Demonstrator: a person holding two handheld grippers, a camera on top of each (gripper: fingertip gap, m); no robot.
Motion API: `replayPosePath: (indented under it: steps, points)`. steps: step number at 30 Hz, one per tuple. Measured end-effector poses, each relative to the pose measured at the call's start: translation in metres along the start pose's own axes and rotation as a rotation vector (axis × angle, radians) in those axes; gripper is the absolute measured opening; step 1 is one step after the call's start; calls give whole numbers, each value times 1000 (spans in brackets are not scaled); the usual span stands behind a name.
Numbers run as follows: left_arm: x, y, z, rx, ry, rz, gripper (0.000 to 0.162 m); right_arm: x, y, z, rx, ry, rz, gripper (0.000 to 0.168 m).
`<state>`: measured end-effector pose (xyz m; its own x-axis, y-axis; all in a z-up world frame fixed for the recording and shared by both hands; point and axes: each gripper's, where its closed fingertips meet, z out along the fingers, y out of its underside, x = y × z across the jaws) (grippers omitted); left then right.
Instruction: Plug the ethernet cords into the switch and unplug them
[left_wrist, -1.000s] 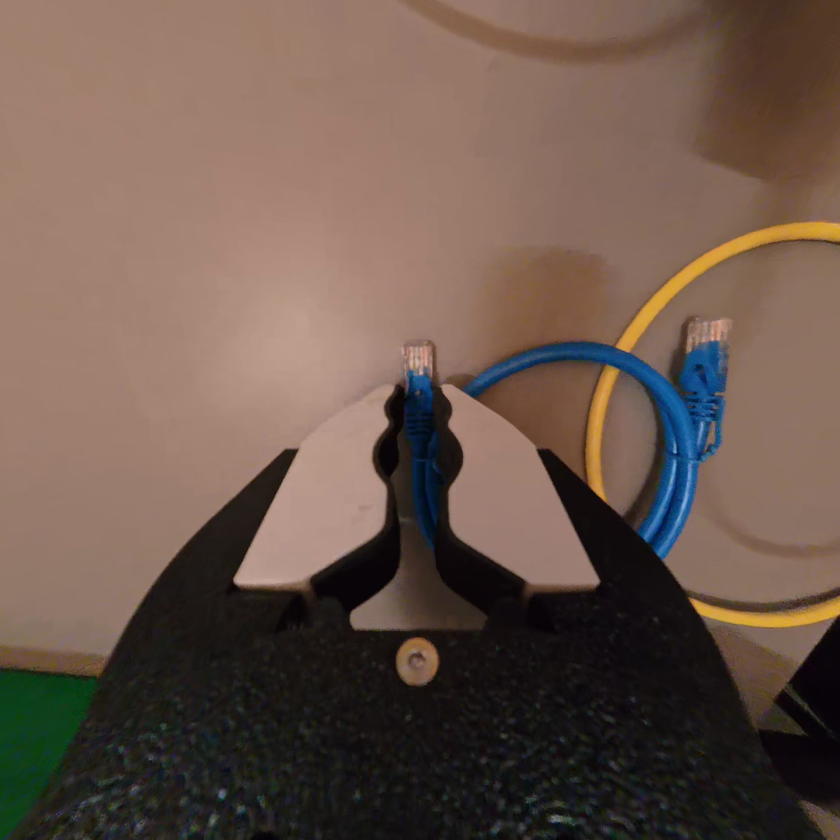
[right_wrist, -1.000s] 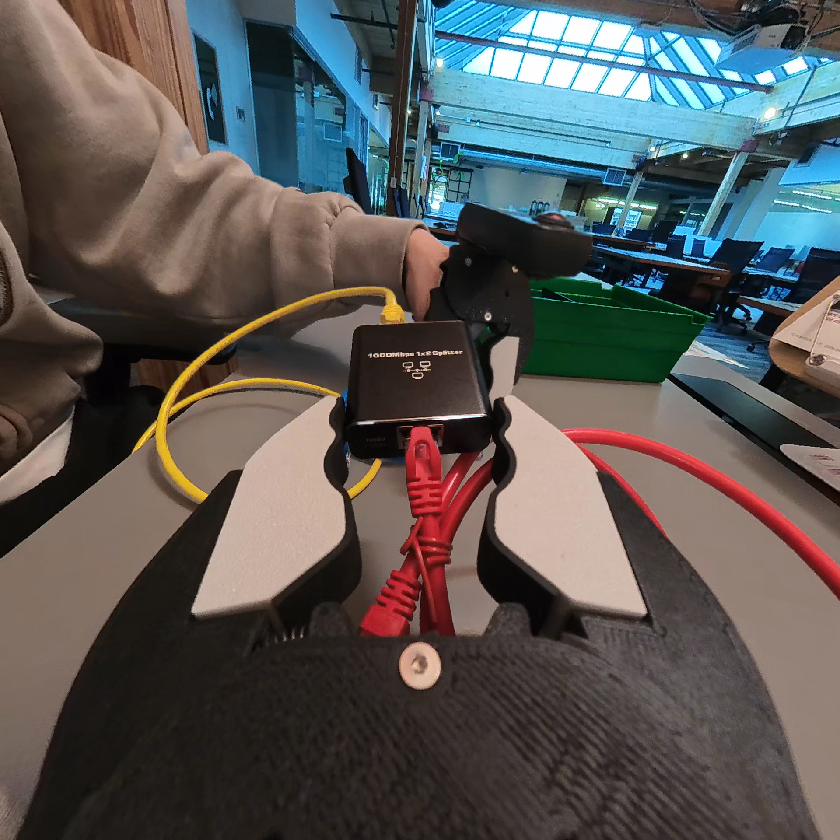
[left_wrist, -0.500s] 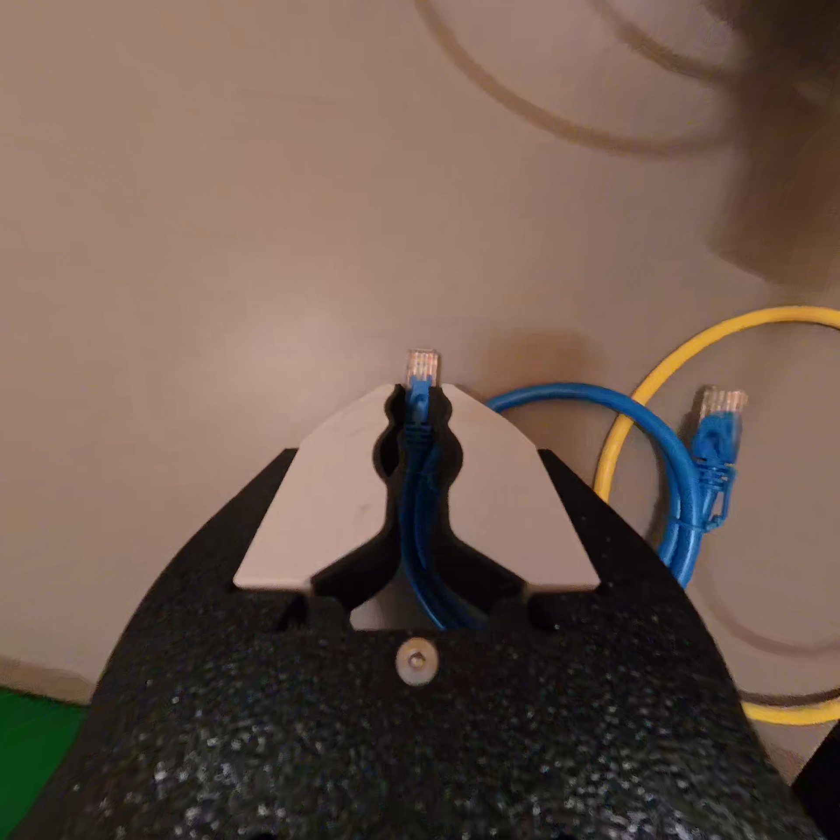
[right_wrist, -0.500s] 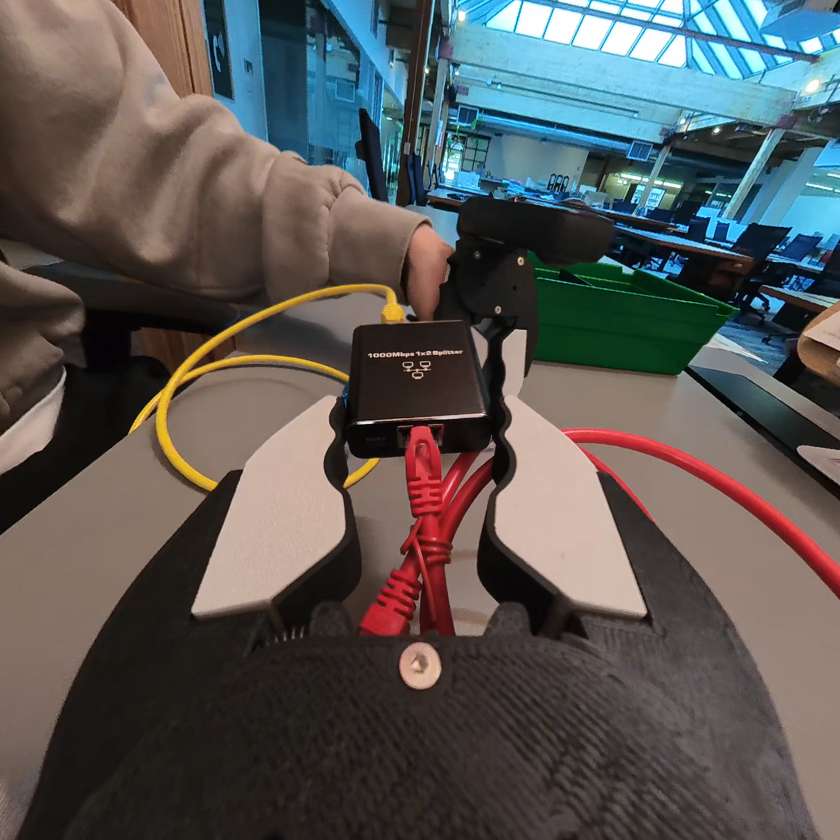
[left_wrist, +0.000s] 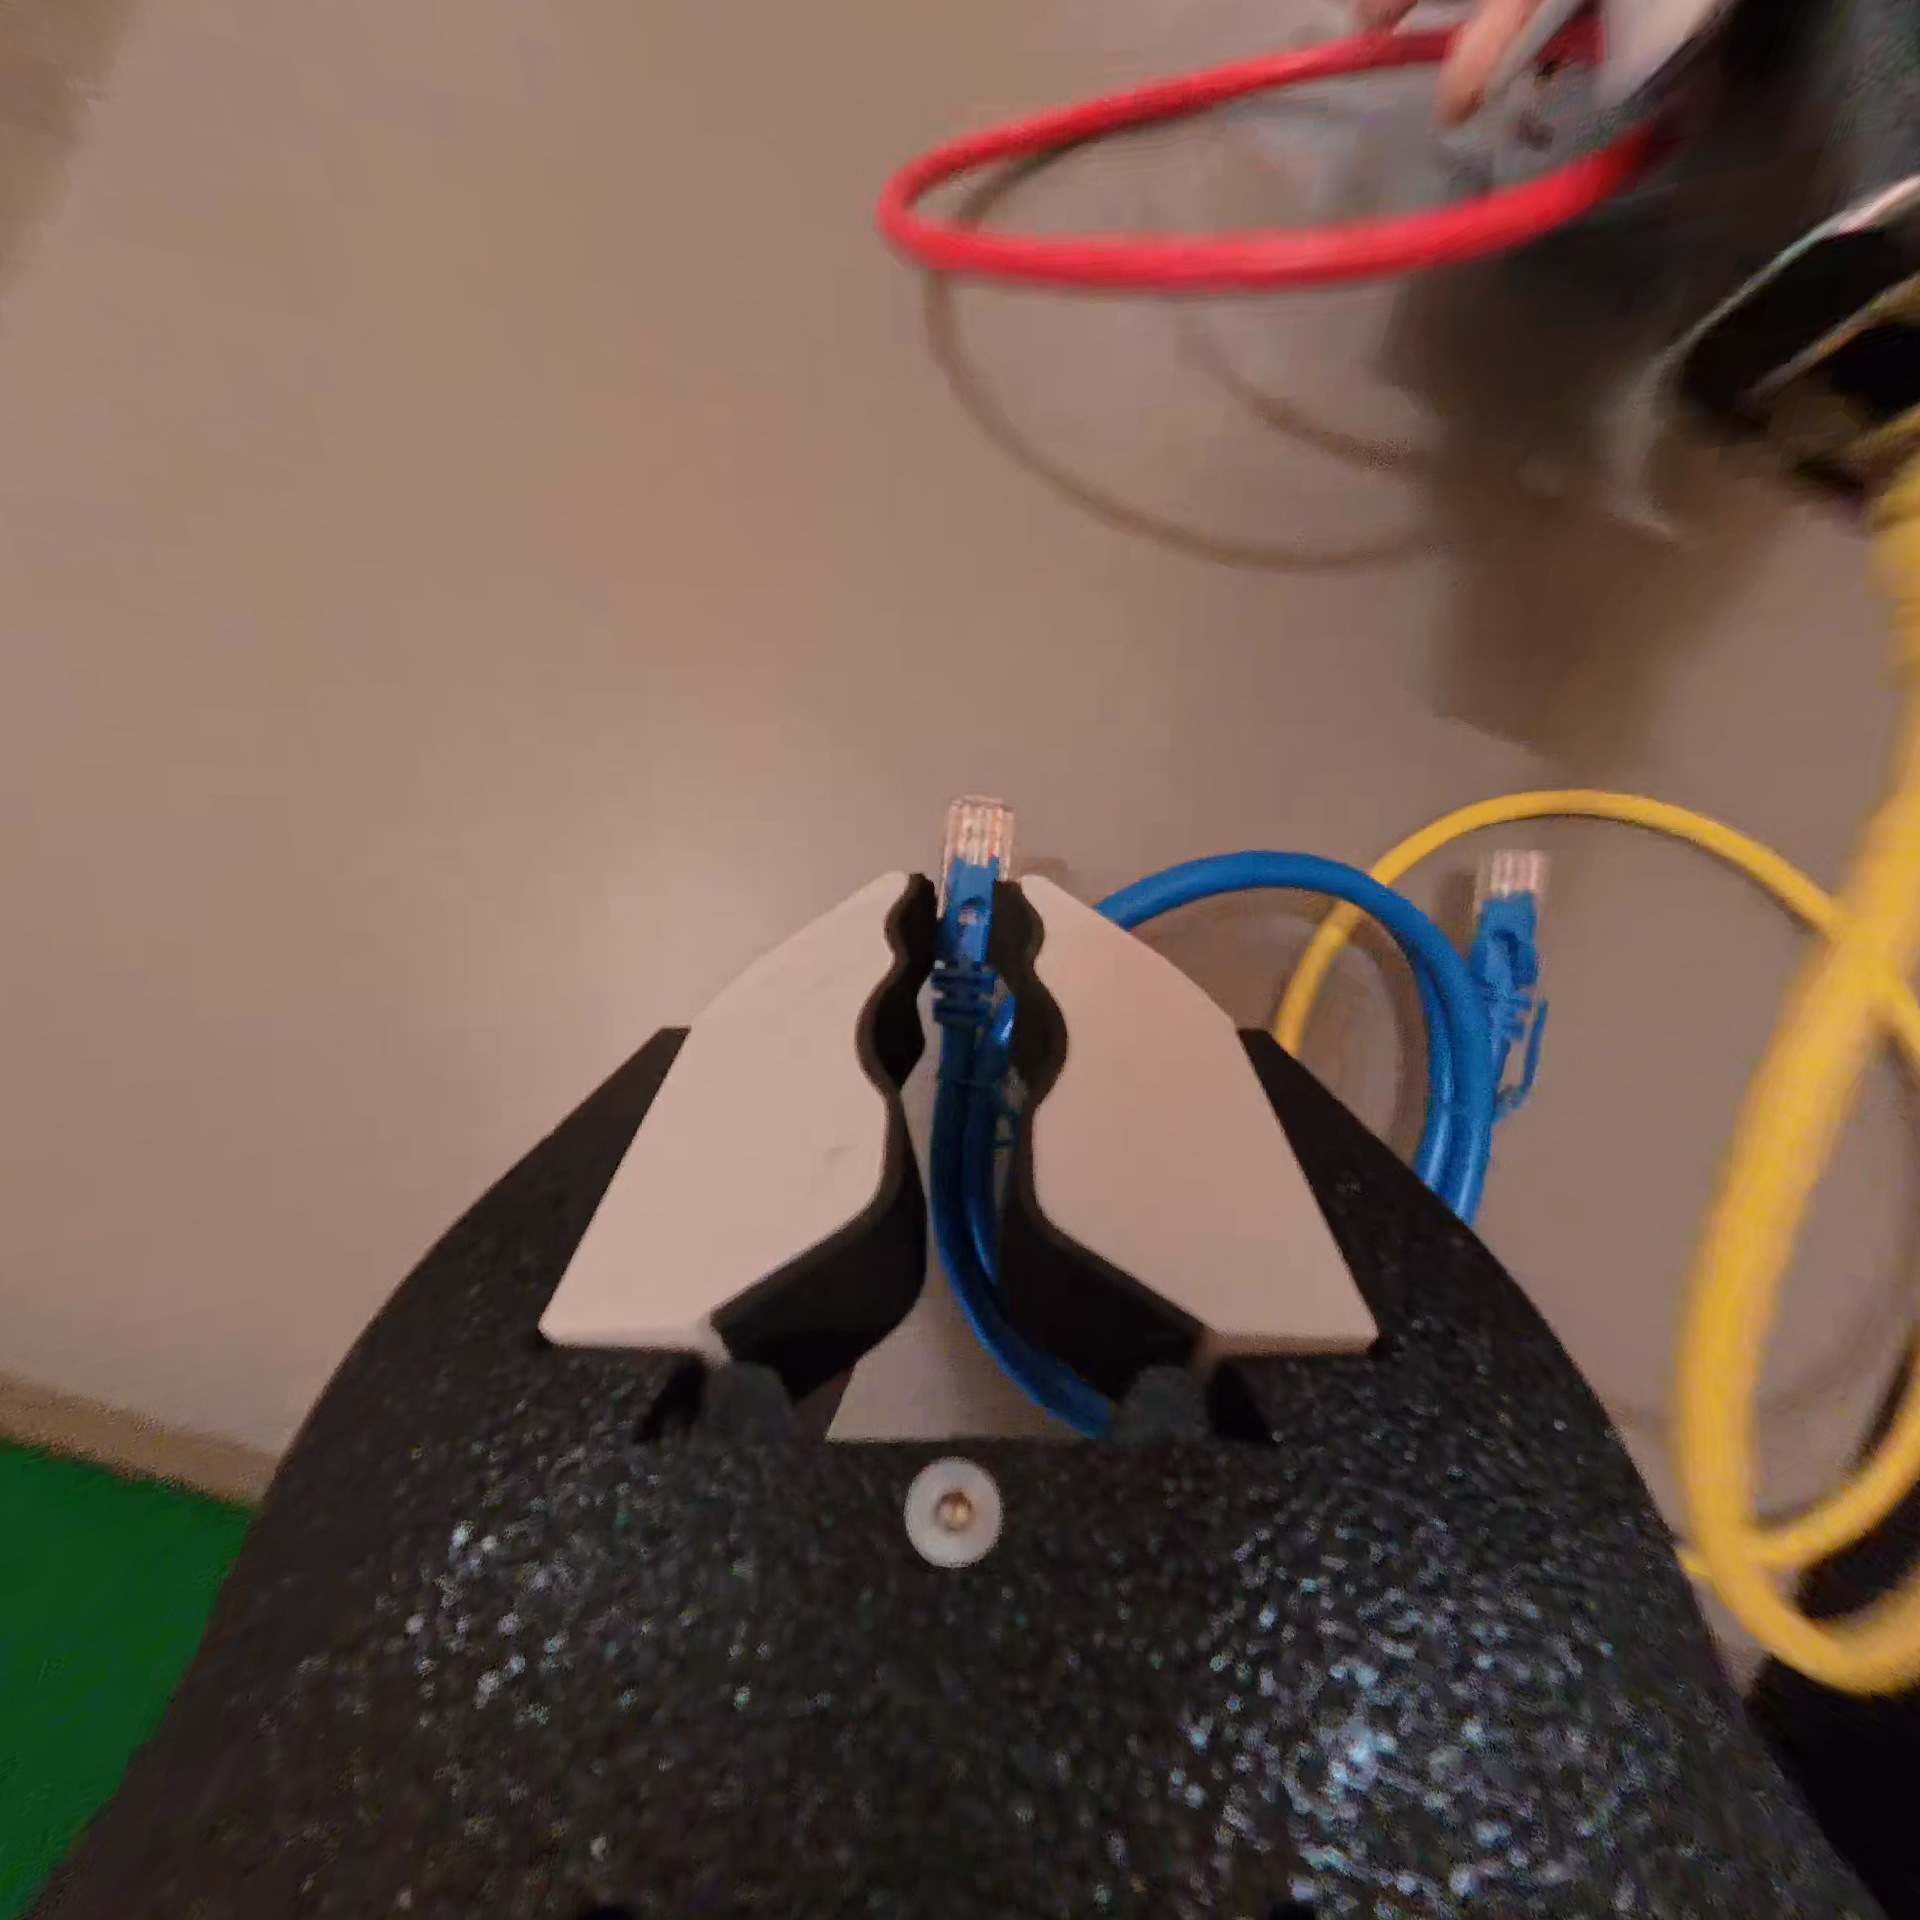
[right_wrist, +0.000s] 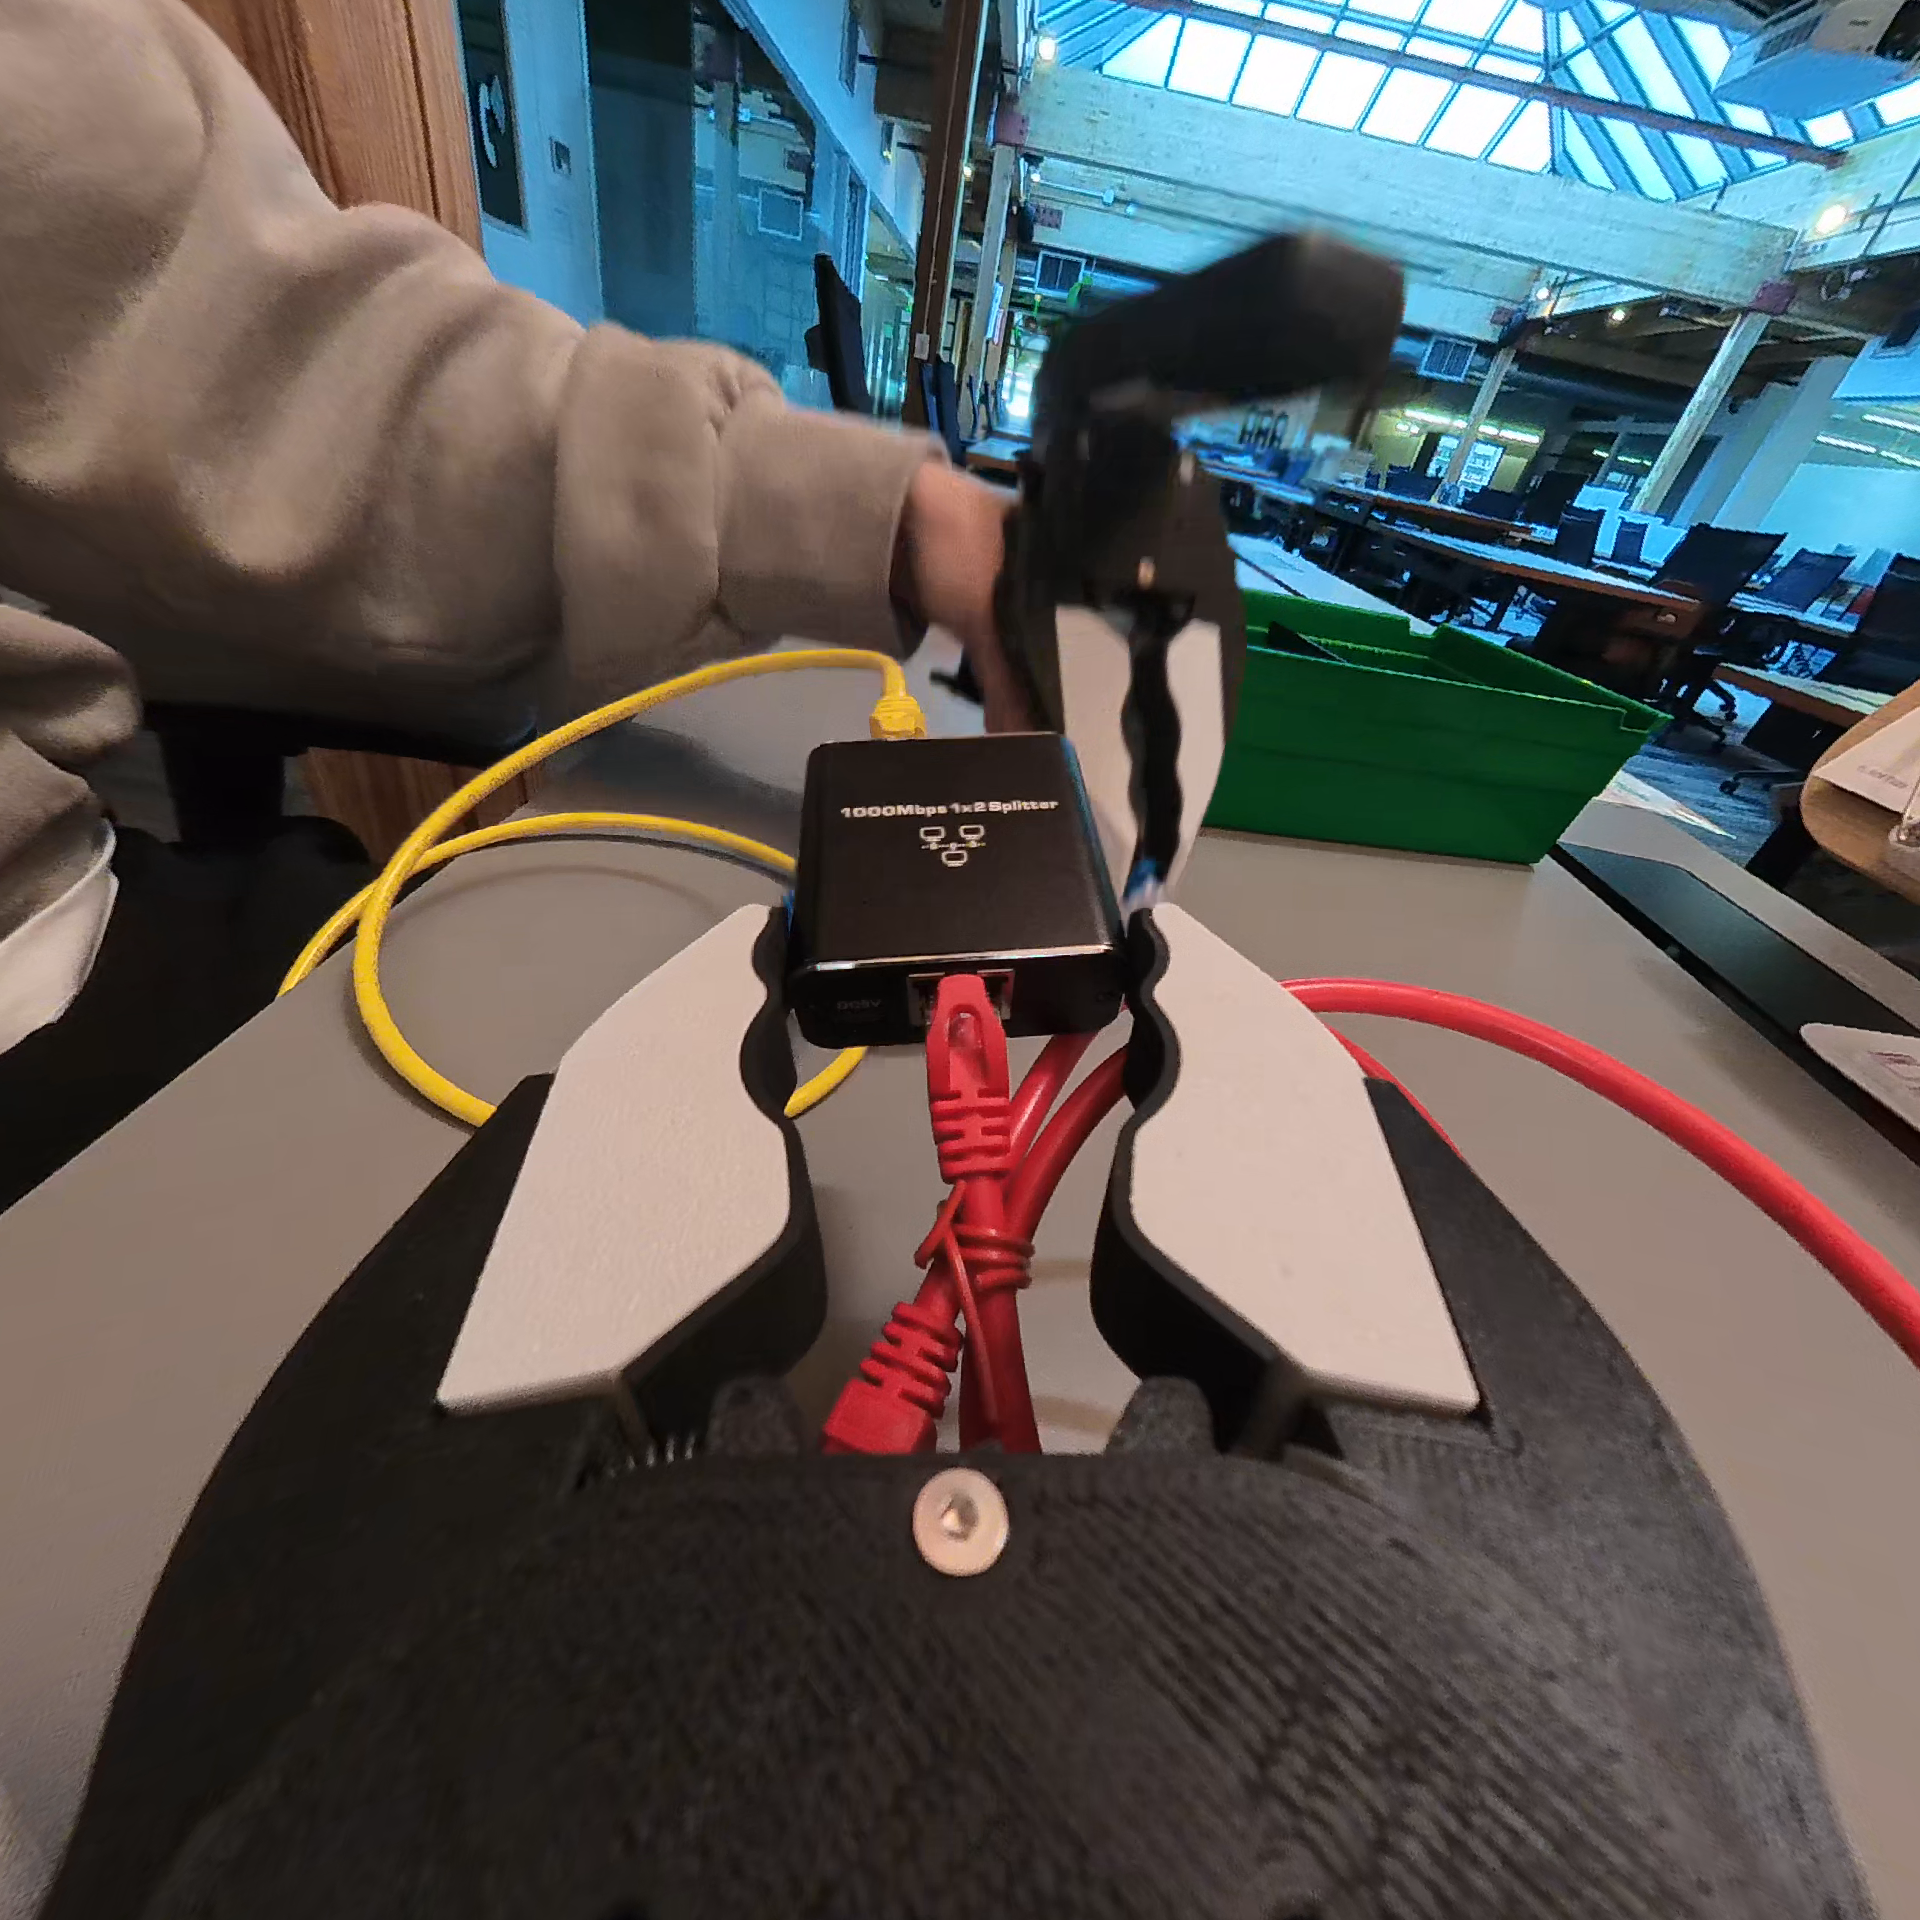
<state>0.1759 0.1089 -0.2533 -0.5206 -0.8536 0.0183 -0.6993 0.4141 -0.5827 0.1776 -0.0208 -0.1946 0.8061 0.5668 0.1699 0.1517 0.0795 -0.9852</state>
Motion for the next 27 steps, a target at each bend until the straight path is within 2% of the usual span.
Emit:
replayPosePath:
  steps: [1,5,9,17,27]
  points:
    - [4,-12,-12,-18,0,33,12,1,0,0,0,1,6,63]
    - [32,-39,-38,-175,-6,264,12,1,2,2,-15,-5,19,63]
    - [61,-46,-33,-268,9,414,12,2,3,3,-26,2,15,63]
    - [74,-60,-30,-169,21,368,12,3,4,4,-36,-1,34,63]
    - [79,-55,-33,-254,33,448,12,2,10,8,-80,-11,33,63]
